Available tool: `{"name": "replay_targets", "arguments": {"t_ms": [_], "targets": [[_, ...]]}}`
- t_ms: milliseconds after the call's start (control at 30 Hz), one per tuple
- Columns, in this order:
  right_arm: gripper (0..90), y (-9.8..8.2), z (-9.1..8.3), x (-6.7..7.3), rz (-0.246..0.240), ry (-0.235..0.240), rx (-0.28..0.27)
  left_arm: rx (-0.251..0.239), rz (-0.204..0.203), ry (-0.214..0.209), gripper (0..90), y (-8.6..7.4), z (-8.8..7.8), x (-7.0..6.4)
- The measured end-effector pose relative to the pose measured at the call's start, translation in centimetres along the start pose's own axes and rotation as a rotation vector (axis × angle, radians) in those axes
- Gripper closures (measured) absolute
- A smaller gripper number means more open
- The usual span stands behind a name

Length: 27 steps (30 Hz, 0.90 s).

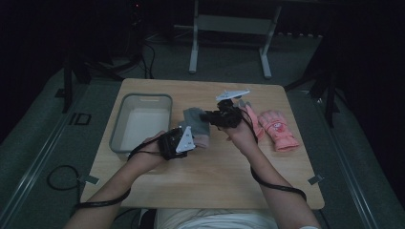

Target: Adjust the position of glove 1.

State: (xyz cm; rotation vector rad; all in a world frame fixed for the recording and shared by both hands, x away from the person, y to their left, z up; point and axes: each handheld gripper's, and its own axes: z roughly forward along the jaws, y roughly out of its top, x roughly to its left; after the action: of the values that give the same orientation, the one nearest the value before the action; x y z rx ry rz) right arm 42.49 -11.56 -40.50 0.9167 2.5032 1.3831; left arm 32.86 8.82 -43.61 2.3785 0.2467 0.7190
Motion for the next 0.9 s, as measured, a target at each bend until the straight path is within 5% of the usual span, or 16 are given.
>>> {"name": "replay_targets", "arguments": {"t_ms": [900], "targets": [[78.5, 7.0, 9.0, 5.5, -0.07, 0.094, 0.03, 0.099, -0.057, 0.06, 69.2, -8.2, -4.9, 4.3]]}}
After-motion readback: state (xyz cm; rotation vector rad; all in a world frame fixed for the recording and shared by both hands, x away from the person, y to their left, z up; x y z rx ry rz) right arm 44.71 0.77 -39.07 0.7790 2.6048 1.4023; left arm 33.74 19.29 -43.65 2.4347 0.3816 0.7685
